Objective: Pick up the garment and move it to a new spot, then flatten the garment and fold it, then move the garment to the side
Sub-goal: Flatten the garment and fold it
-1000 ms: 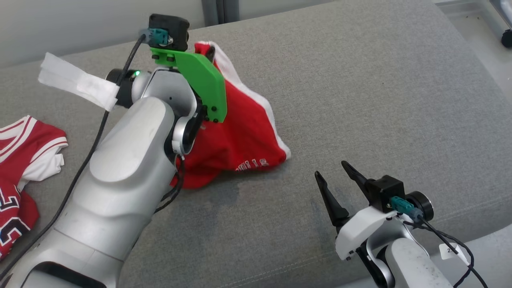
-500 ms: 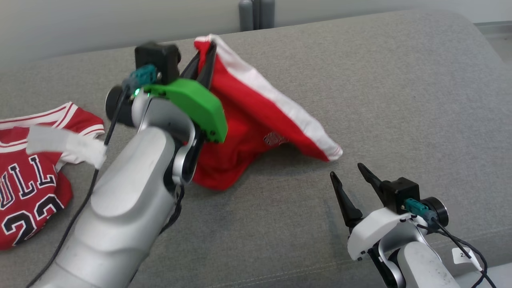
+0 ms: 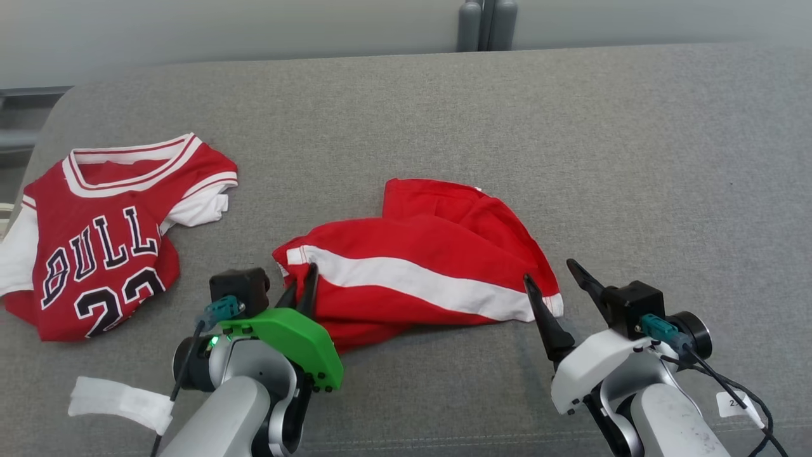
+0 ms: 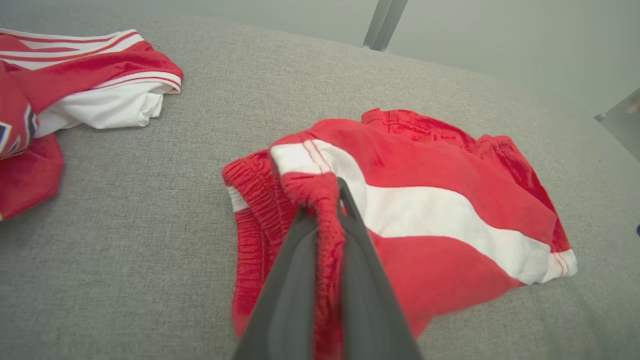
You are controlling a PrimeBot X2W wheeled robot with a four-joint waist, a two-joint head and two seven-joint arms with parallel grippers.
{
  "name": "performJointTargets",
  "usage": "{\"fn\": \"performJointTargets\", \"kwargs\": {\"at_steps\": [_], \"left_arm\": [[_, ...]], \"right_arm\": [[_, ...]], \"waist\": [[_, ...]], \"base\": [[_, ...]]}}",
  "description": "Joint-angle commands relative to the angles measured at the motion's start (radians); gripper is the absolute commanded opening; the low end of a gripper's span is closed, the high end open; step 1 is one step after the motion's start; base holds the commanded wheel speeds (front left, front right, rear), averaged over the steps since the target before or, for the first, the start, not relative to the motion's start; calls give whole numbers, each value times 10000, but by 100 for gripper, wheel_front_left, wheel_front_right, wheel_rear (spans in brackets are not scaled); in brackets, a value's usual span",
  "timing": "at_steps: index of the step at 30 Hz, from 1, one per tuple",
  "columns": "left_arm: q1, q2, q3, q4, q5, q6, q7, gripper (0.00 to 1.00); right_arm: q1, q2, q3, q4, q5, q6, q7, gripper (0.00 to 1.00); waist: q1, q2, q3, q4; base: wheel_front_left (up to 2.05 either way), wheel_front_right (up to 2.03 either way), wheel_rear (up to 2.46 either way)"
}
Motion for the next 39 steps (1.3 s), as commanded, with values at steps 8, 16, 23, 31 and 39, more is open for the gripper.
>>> {"fn": "performJointTargets", "kwargs": {"at_steps": [8,16,23,31,39], "left_arm": [[789,204,-138,-102,-40,221,-53,100],[1504,587,194,-584,-24,53,-1051,100],[2166,765,1055,-1065,252,300,-2577,100],[3165,486,2361,-1791,1130,190,-2799,100],[4611,-356,4465,-2350,1580,-864,-2792,100]], "right_arm": [[174,-29,-61,-91,84,-3,26,100],[434,-29,-536,-302,434,-3,-263,100],[807,-12,-1162,-277,1164,-1,-805,100],[1003,-35,-1111,-206,2294,-1,-1765,100],[1486,-37,-1588,116,2171,-3,-1831,100]], "waist": [[0,0,-284,216],[0,0,-643,164],[0,0,-1136,295],[0,0,-1680,426],[0,0,-2120,573]], "base": [[0,0,0],[0,0,0],[0,0,0],[0,0,0],[0,0,0]]}}
